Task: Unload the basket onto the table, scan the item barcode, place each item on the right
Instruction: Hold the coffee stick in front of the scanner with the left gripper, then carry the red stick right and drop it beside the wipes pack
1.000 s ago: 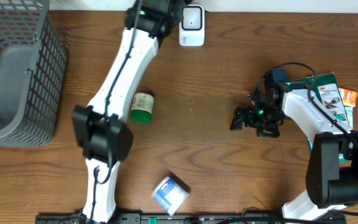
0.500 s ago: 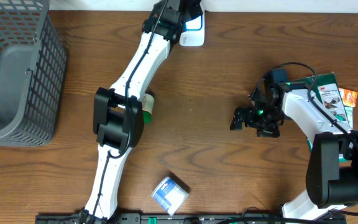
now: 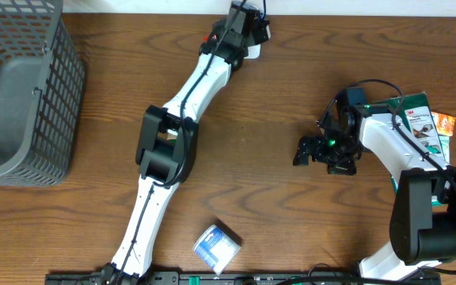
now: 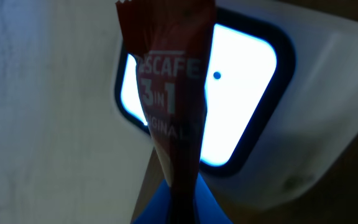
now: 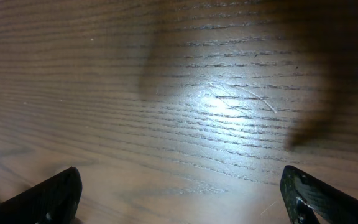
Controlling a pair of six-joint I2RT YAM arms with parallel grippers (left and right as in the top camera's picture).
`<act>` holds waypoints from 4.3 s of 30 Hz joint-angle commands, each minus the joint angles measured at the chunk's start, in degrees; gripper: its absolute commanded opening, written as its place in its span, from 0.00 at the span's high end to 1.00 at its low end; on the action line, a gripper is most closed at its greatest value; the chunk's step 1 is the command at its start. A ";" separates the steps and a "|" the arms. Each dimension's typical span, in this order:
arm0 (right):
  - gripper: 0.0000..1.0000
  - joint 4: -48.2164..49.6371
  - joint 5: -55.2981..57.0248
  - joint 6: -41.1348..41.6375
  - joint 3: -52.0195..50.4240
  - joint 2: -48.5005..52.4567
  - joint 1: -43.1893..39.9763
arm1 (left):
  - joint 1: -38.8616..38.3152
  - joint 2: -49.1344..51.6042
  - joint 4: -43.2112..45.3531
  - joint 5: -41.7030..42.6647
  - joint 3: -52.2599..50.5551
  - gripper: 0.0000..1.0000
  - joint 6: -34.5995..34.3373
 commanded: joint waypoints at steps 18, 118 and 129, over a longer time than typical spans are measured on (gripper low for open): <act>0.01 0.00 -0.04 -0.85 0.26 -1.22 -0.22 | 0.35 1.97 3.32 -4.26 0.59 0.93 6.49; 0.01 0.00 -0.04 -0.85 0.26 -1.22 -0.17 | 0.39 -17.25 -11.58 -6.51 0.17 0.93 -18.58; 0.01 4.44 -1.09 -0.09 0.26 -1.22 -0.17 | 0.39 -34.75 -44.39 22.25 0.17 0.93 -48.33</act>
